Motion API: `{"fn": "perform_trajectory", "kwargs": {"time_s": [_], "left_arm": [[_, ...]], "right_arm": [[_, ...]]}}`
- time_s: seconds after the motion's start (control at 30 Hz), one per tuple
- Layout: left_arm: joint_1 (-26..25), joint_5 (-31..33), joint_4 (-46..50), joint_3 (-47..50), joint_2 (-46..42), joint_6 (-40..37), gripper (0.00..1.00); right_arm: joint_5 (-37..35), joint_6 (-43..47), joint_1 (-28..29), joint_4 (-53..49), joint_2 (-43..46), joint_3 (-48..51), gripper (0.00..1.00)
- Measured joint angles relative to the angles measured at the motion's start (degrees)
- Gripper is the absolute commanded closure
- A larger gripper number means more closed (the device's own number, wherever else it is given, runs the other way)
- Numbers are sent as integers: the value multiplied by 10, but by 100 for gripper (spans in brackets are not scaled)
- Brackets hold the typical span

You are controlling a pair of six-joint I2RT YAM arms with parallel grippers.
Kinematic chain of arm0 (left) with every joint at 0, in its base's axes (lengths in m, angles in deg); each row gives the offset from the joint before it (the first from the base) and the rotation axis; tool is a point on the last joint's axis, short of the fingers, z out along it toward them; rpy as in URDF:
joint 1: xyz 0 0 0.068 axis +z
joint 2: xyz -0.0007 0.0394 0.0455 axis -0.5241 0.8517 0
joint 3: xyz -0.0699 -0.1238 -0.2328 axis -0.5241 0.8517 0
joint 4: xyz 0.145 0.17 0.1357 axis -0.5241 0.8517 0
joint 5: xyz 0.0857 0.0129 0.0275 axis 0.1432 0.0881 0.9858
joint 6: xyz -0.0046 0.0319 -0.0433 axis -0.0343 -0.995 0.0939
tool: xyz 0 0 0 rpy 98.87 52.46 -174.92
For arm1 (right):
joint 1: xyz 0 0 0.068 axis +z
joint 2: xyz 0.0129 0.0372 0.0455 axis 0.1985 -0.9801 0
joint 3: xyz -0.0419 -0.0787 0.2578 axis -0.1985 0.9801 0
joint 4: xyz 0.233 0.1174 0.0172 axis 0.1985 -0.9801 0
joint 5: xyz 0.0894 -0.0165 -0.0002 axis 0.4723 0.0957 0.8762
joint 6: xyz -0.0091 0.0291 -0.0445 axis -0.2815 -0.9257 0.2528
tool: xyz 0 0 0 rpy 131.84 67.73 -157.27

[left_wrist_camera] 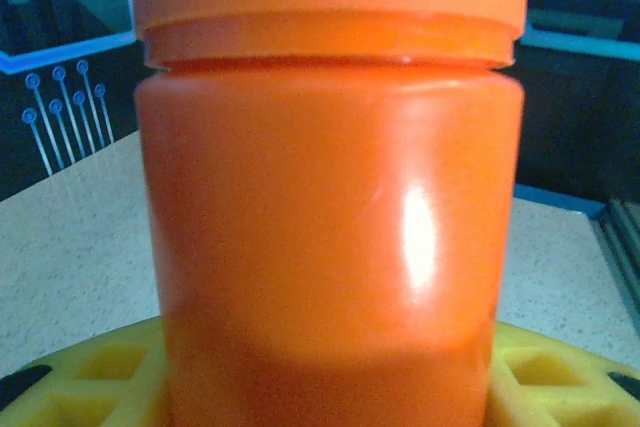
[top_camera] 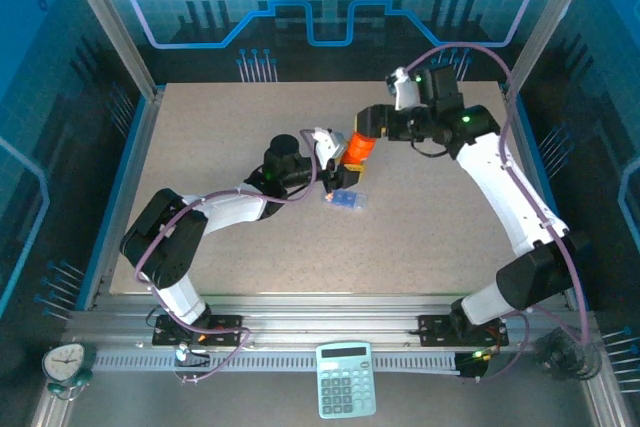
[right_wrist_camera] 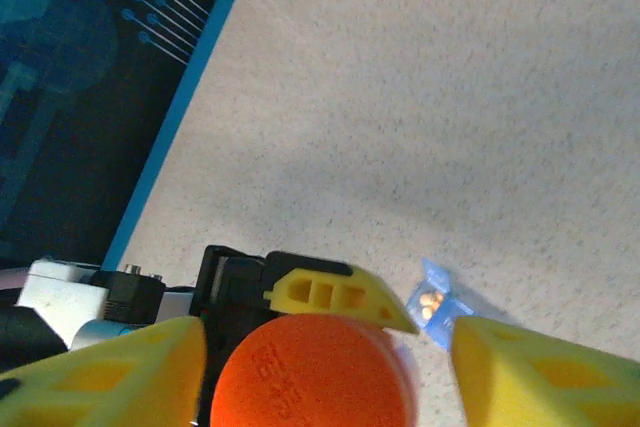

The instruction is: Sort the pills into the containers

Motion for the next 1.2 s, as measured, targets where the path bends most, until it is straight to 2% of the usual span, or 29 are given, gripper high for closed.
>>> {"fn": "perform_trajectory", "kwargs": {"time_s": [0.07,0.2,0.57,0.93,1.2], "left_arm": [[3,-15,-6,-4,0,8,100],[13,-51,-12,-13,0,24,100],[28,-174,21,-58,0,73,100],[28,-206,44,-61,1,83,100],[28,-210,49,-64,1,83,100]], "right_arm": [[11,9,-13,-8,0,-25,19],[40,42,-25,-24,3,-49,18],[92,237,-38,-157,-46,-130,16],[105,283,-18,-206,-70,-162,17],[105,293,-8,-222,-76,-162,27]]}}
